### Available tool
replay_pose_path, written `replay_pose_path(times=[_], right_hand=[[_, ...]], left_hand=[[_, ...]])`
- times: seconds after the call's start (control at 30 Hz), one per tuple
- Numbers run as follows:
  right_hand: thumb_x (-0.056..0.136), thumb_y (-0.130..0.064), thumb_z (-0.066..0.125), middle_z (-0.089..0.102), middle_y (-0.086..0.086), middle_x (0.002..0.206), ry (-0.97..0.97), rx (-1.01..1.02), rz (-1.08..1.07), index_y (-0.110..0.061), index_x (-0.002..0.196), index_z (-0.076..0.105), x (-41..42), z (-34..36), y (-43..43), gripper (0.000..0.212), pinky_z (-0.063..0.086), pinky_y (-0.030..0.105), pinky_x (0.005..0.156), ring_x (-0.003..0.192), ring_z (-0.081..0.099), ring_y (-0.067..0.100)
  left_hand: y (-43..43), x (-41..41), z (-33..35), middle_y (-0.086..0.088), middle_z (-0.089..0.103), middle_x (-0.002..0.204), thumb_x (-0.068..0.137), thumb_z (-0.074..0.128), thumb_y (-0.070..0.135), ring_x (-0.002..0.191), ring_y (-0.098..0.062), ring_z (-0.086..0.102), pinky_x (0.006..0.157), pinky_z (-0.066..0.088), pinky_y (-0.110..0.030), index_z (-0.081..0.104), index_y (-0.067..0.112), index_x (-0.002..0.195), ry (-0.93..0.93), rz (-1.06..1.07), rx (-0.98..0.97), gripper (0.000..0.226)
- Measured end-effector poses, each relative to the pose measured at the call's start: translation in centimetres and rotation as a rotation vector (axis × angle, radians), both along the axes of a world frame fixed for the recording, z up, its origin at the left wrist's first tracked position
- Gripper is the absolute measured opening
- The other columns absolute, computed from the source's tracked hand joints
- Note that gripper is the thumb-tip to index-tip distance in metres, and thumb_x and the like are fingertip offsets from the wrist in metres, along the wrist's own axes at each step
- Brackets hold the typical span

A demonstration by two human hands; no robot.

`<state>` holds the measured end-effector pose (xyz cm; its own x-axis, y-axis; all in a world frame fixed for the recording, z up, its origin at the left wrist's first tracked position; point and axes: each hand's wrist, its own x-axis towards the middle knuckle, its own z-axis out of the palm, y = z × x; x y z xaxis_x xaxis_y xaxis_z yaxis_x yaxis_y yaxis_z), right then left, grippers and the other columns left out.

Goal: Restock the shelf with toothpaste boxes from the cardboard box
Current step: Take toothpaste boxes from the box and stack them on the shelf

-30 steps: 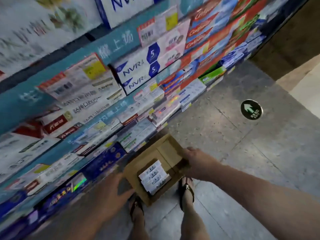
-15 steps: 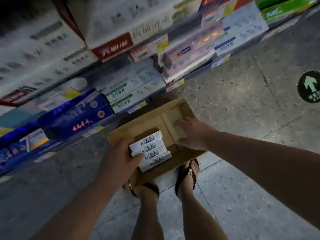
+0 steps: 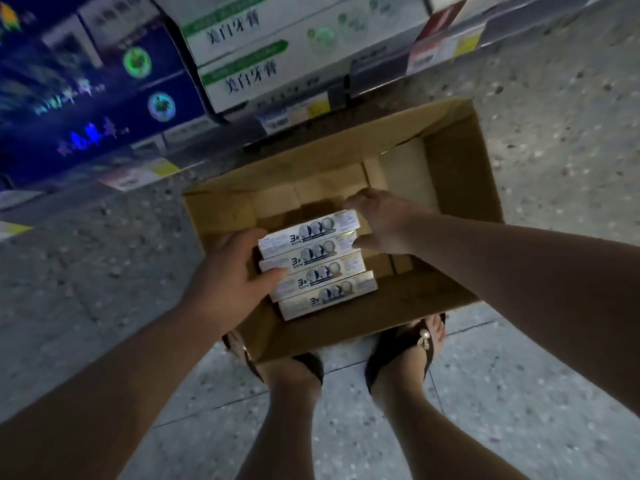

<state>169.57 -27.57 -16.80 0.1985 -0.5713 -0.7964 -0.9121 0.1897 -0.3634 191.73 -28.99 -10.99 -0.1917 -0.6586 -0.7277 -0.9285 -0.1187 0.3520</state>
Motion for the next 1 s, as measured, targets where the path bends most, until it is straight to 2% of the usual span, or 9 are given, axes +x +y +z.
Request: replay_pose_path(times=[0.13, 0.33, 0.5, 0.67, 0.8, 0.9, 1.0], right_hand=[[0.081, -0.034, 0.065, 0.022, 0.002, 0.153, -0.004, 0.003, 0.030, -0.024, 0.145, 0.018, 1.3, -3.4, -0.4, 0.080, 0.035, 0.041, 0.106, 0.137, 0.029, 0.025], [0.078, -0.043, 0.065, 0.022, 0.001, 0.153, 0.009, -0.015, 0.087, -0.025, 0.146, 0.014, 2.4, -7.1, 0.1, 0.087, 0.034, 0.044, 0.106, 0.138, 0.019, 0.026], [0.072, -0.038, 0.072, 0.040, 0.003, 0.142, -0.008, -0.056, -0.072, -0.021, 0.140, 0.031, 2.1, -7.9, 0.5, 0.081, 0.036, 0.037, 0.101, 0.130, 0.032, 0.025], [0.080, -0.024, 0.067, 0.051, 0.007, 0.128, -0.103, -0.128, -0.286, -0.018, 0.132, 0.043, 0.0, -5.7, 1.1, 0.057, 0.041, 0.029, 0.084, 0.109, 0.049, 0.019], [0.078, -0.020, 0.069, 0.053, 0.003, 0.120, -0.125, -0.129, -0.525, -0.017, 0.129, 0.046, -3.8, -2.5, 3.1, 0.056, 0.042, 0.028, 0.083, 0.102, 0.051, 0.014], [0.076, -0.017, 0.072, 0.050, -0.001, 0.110, -0.084, -0.166, -0.612, -0.014, 0.127, 0.049, -5.8, -1.0, 4.6, 0.057, 0.037, 0.025, 0.082, 0.098, 0.047, 0.010], [0.075, -0.015, 0.073, 0.047, -0.005, 0.109, -0.080, -0.174, -0.672, -0.014, 0.125, 0.050, -6.3, -0.9, 5.7, 0.056, 0.037, 0.021, 0.080, 0.098, 0.046, 0.009]], left_hand=[[0.3, 0.6, -2.8, -0.007, 0.049, 0.129, 0.076, 0.070, 0.029, 0.117, -0.024, 0.052, 0.097, 0.044, -0.040, 0.045, 0.020, 0.129, 0.023, 0.011, -0.021, 0.059], [0.1, 1.8, -5.5, -0.007, 0.049, 0.131, 0.077, 0.070, 0.030, 0.114, -0.019, 0.053, 0.092, 0.044, -0.035, 0.043, 0.021, 0.132, 0.049, 0.049, -0.039, 0.062], [0.3, 2.5, -6.0, -0.003, 0.050, 0.127, 0.077, 0.071, 0.027, 0.106, -0.009, 0.051, 0.089, 0.042, -0.028, 0.045, 0.022, 0.129, 0.077, 0.082, -0.022, 0.059], [0.1, 2.2, -5.9, -0.005, 0.050, 0.127, 0.077, 0.070, 0.022, 0.113, -0.016, 0.052, 0.092, 0.041, -0.028, 0.047, 0.020, 0.128, 0.068, 0.082, -0.016, 0.056], [0.7, 0.9, -6.5, -0.005, 0.042, 0.138, 0.076, 0.072, 0.025, 0.124, -0.020, 0.046, 0.102, 0.041, -0.037, 0.040, 0.022, 0.134, 0.025, 0.002, 0.069, 0.066], [1.0, 0.1, -8.2, -0.003, 0.034, 0.144, 0.075, 0.072, 0.030, 0.129, -0.023, 0.039, 0.107, 0.037, -0.039, 0.032, 0.022, 0.139, -0.032, -0.113, 0.148, 0.076], [1.3, -0.5, -10.3, -0.004, 0.026, 0.149, 0.074, 0.073, 0.031, 0.134, -0.024, 0.031, 0.110, 0.033, -0.042, 0.023, 0.022, 0.143, -0.095, -0.209, 0.191, 0.085]])
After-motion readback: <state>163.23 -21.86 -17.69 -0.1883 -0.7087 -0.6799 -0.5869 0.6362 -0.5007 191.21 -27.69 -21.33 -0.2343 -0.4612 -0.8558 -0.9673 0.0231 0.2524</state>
